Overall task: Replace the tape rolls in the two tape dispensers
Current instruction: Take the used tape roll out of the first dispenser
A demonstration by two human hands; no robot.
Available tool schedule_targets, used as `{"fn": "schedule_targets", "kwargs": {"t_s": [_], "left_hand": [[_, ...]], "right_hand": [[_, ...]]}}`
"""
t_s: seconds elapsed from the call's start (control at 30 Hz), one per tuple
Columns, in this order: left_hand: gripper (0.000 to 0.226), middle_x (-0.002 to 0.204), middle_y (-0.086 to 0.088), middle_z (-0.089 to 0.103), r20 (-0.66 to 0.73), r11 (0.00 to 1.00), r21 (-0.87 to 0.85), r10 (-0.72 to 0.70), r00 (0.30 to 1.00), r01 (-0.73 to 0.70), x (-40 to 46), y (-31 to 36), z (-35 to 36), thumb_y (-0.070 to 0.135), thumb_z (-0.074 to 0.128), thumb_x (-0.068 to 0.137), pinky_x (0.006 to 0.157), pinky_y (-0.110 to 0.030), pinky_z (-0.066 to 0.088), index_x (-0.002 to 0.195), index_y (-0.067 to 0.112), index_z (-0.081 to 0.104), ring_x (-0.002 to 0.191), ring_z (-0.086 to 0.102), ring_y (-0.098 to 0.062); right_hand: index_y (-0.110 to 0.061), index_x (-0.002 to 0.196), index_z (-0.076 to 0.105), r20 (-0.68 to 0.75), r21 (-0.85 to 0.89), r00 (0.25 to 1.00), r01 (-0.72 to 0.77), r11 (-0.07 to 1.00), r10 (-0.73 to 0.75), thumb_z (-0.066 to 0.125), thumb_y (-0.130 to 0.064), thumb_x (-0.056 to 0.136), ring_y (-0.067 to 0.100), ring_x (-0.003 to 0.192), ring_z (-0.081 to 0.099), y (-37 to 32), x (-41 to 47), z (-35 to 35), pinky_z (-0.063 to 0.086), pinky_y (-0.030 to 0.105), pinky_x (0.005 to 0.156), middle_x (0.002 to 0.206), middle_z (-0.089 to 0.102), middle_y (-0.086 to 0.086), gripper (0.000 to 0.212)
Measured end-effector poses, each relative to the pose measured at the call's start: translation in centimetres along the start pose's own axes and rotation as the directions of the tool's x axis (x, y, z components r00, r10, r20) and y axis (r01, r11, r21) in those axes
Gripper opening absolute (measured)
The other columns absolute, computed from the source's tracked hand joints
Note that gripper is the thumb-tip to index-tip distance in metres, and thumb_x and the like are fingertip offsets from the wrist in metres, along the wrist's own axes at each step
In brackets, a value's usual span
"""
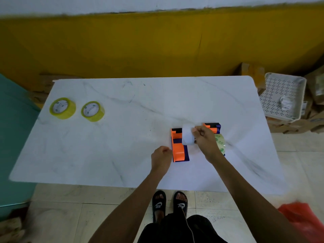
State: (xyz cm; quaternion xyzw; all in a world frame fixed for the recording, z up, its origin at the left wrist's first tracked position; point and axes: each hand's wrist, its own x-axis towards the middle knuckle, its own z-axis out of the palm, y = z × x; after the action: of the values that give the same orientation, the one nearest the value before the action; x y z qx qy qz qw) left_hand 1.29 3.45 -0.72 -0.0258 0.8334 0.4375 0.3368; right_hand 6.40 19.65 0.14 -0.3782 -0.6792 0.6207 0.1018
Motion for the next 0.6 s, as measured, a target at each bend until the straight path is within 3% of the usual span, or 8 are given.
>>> {"fn": "schedule_targets", "kwargs": {"t_s": [0.1,0.23,0.33,0.47,0.6], "left_hand": [[0.019,0.084,-0.003,0.062,-0.073,1.000,-0.011,0.009,0.997,-0.010,0.9,1.6,-1.9,0.014,0.047,0.090,0.062,-0.026,0.045,0.088,0.012,0.066,0.075,0.055,-0.019],[0.027,0.093,-0.003,0.067,-0.190,0.997,0.017,0.071,0.979,-0.069,2.2,4.6,-6.0,0.017,0.049,0.090,0.069,-0.024,0.043,0.103,0.009,0.072,0.083,0.060,-0.020],[0.028,0.103,-0.009,0.074,-0.267,0.993,0.001,0.114,0.957,-0.118,2.9,5.7,-9.6,0.019,0.053,0.088,0.077,-0.028,0.051,0.106,0.010,0.073,0.095,0.067,-0.026],[0.027,0.110,-0.010,0.074,-0.362,0.987,0.020,0.155,0.919,-0.158,2.8,5.0,-14.4,0.017,0.054,0.089,0.092,-0.035,0.053,0.106,0.008,0.073,0.105,0.066,-0.026],[0.025,0.104,-0.009,0.075,-0.411,0.992,-0.020,0.104,0.906,-0.122,2.6,2.7,-19.3,0.019,0.055,0.088,0.089,-0.032,0.051,0.099,0.010,0.075,0.102,0.066,-0.025]], "right_hand": [[-0.013,0.082,0.060,0.043,0.027,0.999,0.014,1.000,-0.015,0.054,-0.023,0.095,0.018,0.073,0.054,-1.3,0.4,0.9,0.048,0.036,0.070,0.073,0.057,0.003,0.017],[-0.017,0.075,0.061,0.118,0.039,0.992,0.037,0.999,-0.041,0.056,-0.023,0.094,0.024,0.075,0.055,-2.8,1.2,3.3,0.048,0.043,0.071,0.076,0.060,0.010,0.020],[-0.016,0.073,0.062,0.193,0.038,0.979,0.054,0.998,-0.060,0.057,-0.025,0.092,0.025,0.077,0.058,-4.5,1.6,6.3,0.053,0.050,0.075,0.077,0.062,0.012,0.021],[-0.017,0.071,0.060,0.283,0.037,0.956,0.072,0.997,-0.080,0.055,-0.018,0.094,0.022,0.078,0.056,-7.2,1.2,11.5,0.050,0.043,0.076,0.075,0.060,0.006,0.023],[-0.016,0.072,0.060,0.364,0.042,0.926,0.092,0.995,-0.101,0.055,-0.019,0.092,0.024,0.078,0.057,-9.3,0.2,17.2,0.049,0.041,0.072,0.081,0.060,0.011,0.021]]}}
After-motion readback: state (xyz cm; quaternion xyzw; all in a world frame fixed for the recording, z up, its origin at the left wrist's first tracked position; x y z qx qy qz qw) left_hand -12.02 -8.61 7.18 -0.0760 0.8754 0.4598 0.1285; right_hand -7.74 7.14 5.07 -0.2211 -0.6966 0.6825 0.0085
